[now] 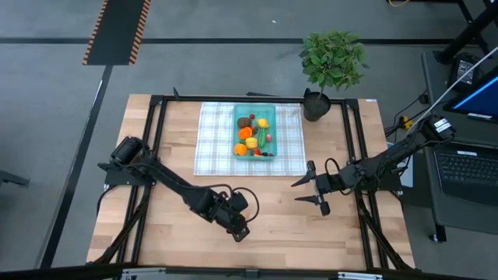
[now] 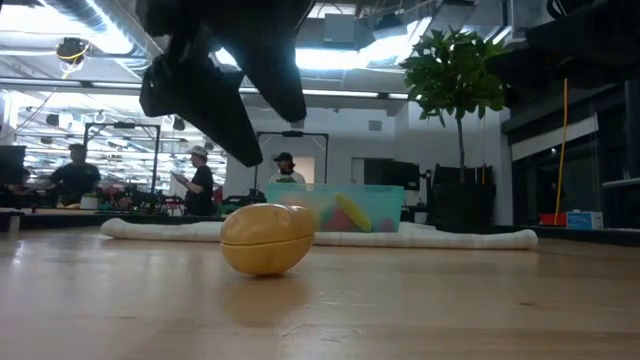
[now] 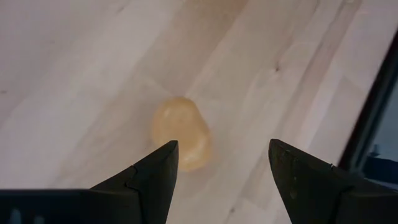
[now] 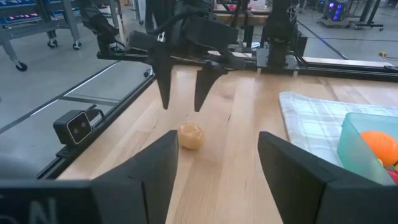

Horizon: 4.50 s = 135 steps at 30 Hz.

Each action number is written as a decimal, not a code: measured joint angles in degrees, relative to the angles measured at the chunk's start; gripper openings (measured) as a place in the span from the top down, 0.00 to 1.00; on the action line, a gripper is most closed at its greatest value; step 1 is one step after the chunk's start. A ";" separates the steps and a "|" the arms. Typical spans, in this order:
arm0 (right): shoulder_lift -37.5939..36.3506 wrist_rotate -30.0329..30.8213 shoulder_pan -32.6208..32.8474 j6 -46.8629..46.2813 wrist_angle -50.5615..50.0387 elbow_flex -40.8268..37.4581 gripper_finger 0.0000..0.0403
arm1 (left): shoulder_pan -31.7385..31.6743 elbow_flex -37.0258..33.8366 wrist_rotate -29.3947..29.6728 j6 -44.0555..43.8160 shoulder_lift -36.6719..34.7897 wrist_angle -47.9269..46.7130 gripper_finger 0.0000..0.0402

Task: Pick and placing Produce into tupperware
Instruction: Put the brown potato into the green bin

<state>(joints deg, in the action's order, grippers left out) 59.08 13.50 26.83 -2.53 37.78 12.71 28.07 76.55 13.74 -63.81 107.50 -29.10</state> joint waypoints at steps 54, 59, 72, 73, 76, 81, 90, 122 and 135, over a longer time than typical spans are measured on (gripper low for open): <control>0.03 0.00 0.00 -0.24 -0.39 0.00 0.45 | -3.49 17.66 -2.80 1.52 13.75 -17.95 0.40; 0.03 0.00 0.00 -0.23 -0.39 0.00 0.45 | -3.75 17.66 -2.78 1.46 13.75 -17.93 0.40; 0.03 0.00 0.00 -0.41 -0.39 0.00 0.45 | -3.63 17.91 -4.40 1.42 13.75 -17.85 0.40; 0.03 0.00 0.00 -0.41 -0.39 0.00 0.45 | -3.62 18.29 -4.42 1.46 13.75 -17.85 0.40; 0.03 0.00 -0.01 -0.42 -0.39 0.00 0.45 | -3.58 19.90 -4.37 3.41 13.64 -17.19 0.40; 0.03 0.00 0.00 -0.98 -0.37 0.00 0.45 | -3.58 20.13 -4.28 7.42 13.62 -13.60 0.40; 0.03 0.00 0.00 -1.54 -0.39 0.00 0.45 | -3.95 20.12 -3.80 8.87 13.62 -11.09 0.40; 0.03 -0.02 0.00 -1.51 -0.42 0.00 0.45 | -4.04 20.07 1.32 8.35 14.75 -10.86 0.40; 0.03 -0.02 0.00 -1.70 -1.05 0.02 0.45 | -4.06 20.01 -0.73 7.32 16.80 -11.09 0.40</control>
<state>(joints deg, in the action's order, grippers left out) 59.11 13.47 26.83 -4.23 36.73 12.73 24.01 96.56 13.01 -56.49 124.31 -40.19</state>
